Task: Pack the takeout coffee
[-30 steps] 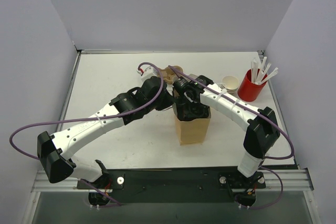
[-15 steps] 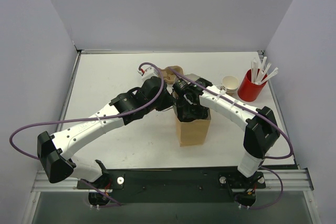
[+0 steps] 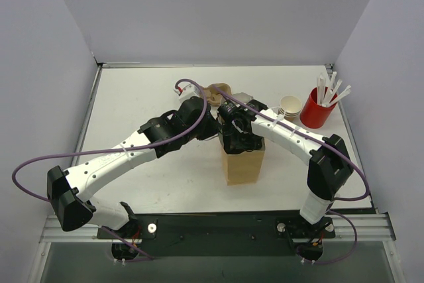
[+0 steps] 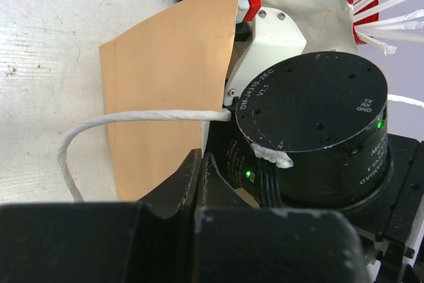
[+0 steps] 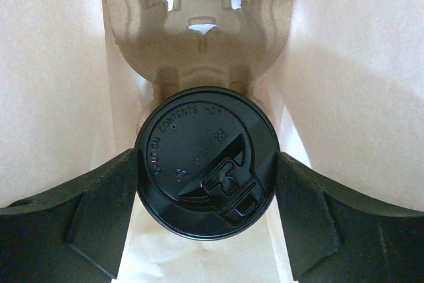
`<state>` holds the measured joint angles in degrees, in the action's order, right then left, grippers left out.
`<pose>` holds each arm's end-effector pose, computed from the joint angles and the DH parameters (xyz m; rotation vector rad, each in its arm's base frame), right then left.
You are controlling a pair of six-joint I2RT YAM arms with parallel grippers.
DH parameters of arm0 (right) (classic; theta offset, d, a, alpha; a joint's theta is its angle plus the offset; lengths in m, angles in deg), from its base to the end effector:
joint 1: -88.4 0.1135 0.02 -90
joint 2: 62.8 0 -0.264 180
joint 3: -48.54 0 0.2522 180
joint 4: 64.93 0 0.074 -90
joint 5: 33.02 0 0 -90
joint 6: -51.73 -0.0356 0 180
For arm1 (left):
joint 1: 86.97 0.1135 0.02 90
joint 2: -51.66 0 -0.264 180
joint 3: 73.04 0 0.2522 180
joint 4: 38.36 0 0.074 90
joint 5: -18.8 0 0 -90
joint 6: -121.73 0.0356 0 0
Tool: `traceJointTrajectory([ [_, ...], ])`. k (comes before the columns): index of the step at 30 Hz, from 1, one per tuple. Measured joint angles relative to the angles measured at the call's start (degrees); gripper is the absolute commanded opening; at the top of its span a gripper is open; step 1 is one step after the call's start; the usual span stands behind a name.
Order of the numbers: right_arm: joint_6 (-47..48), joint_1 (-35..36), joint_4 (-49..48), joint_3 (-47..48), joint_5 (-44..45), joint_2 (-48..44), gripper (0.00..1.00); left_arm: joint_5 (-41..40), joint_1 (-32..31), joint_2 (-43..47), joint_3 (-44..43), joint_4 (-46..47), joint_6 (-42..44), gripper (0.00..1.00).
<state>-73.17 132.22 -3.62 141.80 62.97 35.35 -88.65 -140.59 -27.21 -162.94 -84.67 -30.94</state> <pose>0.2572 0.2416 0.2532 -0.1832 2.7379 0.2557 0.1893 -0.2390 0.3584 -0.3587 2.2481 -0.8136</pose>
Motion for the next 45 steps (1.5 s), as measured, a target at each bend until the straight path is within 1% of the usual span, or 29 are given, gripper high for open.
traceJointTrajectory([
  [45,0.02,0.00,-4.35,-3.37,1.38,-1.18,0.41,0.42,0.00,0.00,0.00,0.00,0.42,0.00],
])
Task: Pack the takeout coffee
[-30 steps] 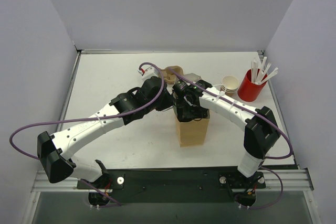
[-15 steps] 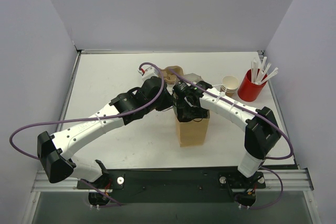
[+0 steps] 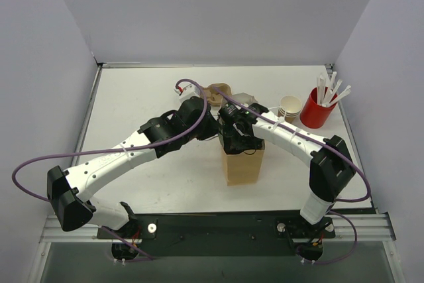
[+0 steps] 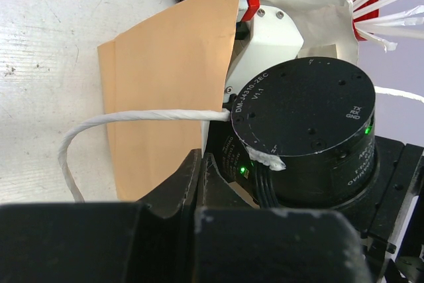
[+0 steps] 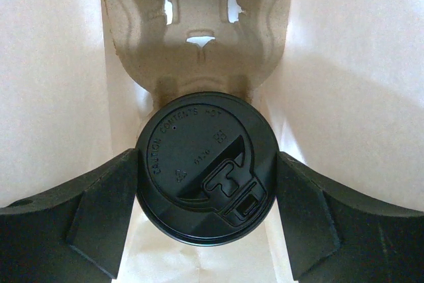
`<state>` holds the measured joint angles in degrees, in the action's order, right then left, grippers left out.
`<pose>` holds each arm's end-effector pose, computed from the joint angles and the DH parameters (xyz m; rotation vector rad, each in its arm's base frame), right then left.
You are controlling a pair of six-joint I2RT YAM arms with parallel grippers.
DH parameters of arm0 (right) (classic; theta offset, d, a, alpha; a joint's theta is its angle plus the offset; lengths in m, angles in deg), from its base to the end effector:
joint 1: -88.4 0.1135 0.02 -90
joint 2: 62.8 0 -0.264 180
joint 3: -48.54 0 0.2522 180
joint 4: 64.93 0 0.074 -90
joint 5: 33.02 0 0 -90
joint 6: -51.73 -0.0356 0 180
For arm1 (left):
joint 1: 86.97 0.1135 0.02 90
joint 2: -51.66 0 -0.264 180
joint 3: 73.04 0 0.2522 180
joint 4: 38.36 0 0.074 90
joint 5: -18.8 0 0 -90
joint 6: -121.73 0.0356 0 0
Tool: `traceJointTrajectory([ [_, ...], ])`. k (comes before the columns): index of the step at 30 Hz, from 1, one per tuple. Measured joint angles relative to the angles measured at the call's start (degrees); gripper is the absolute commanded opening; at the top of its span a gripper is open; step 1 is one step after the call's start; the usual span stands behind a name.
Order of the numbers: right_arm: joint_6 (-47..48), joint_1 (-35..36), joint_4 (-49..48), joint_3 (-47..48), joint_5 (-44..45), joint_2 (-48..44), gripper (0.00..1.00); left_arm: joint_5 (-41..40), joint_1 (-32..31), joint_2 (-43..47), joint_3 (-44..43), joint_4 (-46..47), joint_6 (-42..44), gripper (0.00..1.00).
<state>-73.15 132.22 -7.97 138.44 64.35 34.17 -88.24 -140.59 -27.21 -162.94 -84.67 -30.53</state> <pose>0.2558 0.2392 0.2462 -0.1704 2.6942 0.2602 0.1892 -0.2392 0.3584 -0.3468 2.2524 -0.8158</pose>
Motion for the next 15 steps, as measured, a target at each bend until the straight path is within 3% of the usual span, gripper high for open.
traceJointTrajectory([
  [15,-0.04,0.00,-1.88,-1.73,0.44,-0.87,0.41,0.24,0.00,0.00,0.04,0.13,0.07,0.00],
])
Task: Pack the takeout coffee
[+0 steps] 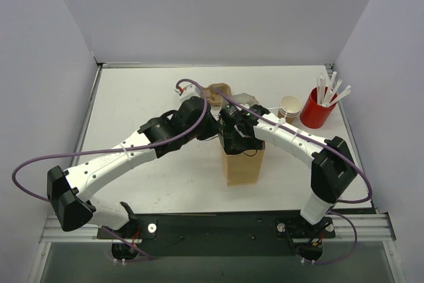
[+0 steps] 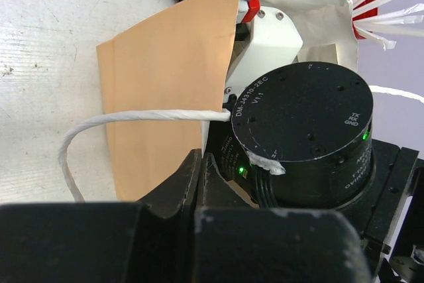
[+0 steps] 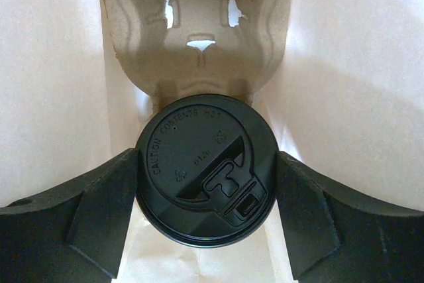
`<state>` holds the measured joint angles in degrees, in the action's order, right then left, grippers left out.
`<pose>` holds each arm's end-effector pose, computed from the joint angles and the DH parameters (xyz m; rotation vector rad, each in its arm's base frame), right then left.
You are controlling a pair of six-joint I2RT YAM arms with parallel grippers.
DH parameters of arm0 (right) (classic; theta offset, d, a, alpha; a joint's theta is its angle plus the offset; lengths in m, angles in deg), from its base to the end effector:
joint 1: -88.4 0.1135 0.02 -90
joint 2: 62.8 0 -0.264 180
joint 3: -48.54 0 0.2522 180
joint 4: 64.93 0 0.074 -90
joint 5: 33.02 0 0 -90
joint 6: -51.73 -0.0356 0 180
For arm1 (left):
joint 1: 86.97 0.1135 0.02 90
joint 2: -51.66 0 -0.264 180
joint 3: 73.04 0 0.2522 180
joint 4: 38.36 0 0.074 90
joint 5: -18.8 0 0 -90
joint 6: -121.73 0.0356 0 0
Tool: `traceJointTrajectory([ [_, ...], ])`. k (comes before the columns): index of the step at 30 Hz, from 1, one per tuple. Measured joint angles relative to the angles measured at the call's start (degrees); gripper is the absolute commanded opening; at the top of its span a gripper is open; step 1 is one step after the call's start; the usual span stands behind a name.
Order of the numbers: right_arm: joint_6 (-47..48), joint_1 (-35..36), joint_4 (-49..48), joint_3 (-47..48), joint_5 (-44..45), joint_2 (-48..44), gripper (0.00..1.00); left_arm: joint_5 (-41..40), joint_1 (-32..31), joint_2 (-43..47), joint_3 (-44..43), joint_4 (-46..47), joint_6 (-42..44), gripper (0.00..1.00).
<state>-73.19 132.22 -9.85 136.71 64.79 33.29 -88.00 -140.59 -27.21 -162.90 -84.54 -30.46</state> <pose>0.2540 0.2371 0.2439 -0.1642 2.6755 0.2667 0.1892 -0.2394 0.3583 -0.3434 2.2536 -0.8200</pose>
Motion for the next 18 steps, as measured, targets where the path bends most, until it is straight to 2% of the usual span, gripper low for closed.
traceJointTrajectory([
  [18,-0.39,0.00,-0.81,-0.57,0.37,-0.02,0.41,0.55,-0.09,-0.20,0.00,0.74,2.97,0.00],
])
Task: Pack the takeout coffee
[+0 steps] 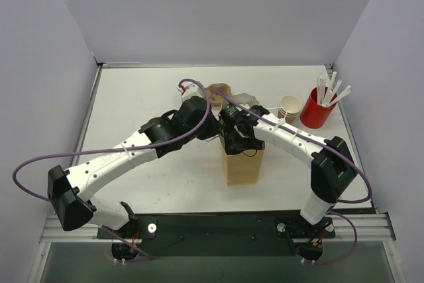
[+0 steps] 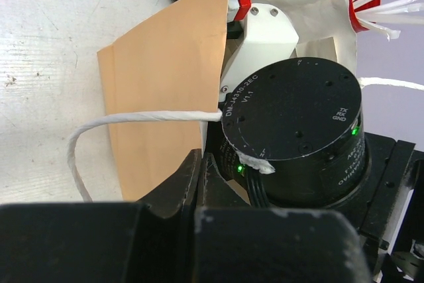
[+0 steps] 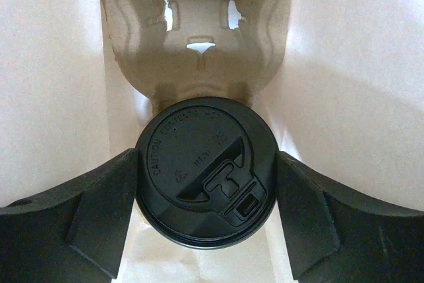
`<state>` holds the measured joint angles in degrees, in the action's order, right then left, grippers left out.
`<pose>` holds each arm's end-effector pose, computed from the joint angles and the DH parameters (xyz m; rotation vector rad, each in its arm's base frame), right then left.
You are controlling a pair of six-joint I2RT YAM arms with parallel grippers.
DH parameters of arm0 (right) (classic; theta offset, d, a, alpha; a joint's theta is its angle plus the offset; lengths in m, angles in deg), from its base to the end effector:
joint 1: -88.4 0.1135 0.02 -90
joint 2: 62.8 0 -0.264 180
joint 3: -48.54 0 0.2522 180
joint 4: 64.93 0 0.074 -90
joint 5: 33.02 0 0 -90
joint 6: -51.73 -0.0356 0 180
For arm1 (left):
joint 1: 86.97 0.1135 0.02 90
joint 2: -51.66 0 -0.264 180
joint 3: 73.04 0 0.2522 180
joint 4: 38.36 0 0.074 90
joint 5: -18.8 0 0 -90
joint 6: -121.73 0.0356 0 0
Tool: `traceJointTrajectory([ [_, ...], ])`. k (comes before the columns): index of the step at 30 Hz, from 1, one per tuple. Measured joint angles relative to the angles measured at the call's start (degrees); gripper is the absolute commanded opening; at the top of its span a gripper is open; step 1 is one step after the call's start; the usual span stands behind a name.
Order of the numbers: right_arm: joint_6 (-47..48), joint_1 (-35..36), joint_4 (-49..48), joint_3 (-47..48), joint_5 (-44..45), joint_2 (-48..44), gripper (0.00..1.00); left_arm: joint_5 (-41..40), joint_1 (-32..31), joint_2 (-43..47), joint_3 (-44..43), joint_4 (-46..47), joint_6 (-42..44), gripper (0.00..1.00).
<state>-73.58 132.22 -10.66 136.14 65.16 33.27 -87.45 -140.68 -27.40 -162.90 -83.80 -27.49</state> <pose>0.2542 0.2369 0.2418 -0.1521 2.6695 0.2655 0.1895 -0.2413 0.3585 -0.2779 2.2510 -0.8106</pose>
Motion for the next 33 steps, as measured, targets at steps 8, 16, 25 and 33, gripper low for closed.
traceJointTrajectory([
  [8,-0.46,0.00,0.00,-0.02,0.13,0.09,0.41,0.07,-0.26,-0.61,-0.33,0.74,1.22,0.00],
  [16,-0.63,0.07,-0.02,-0.02,0.37,0.15,0.41,0.04,-0.31,-0.70,-0.46,0.74,1.46,0.00],
  [25,-0.68,0.15,-0.02,-0.04,0.50,0.20,0.40,0.00,-0.31,-0.85,-0.66,0.59,1.44,0.00],
  [33,-1.31,0.39,0.68,-0.15,0.74,-0.22,0.40,-0.90,-0.63,-0.85,-0.66,0.33,0.98,0.00],
])
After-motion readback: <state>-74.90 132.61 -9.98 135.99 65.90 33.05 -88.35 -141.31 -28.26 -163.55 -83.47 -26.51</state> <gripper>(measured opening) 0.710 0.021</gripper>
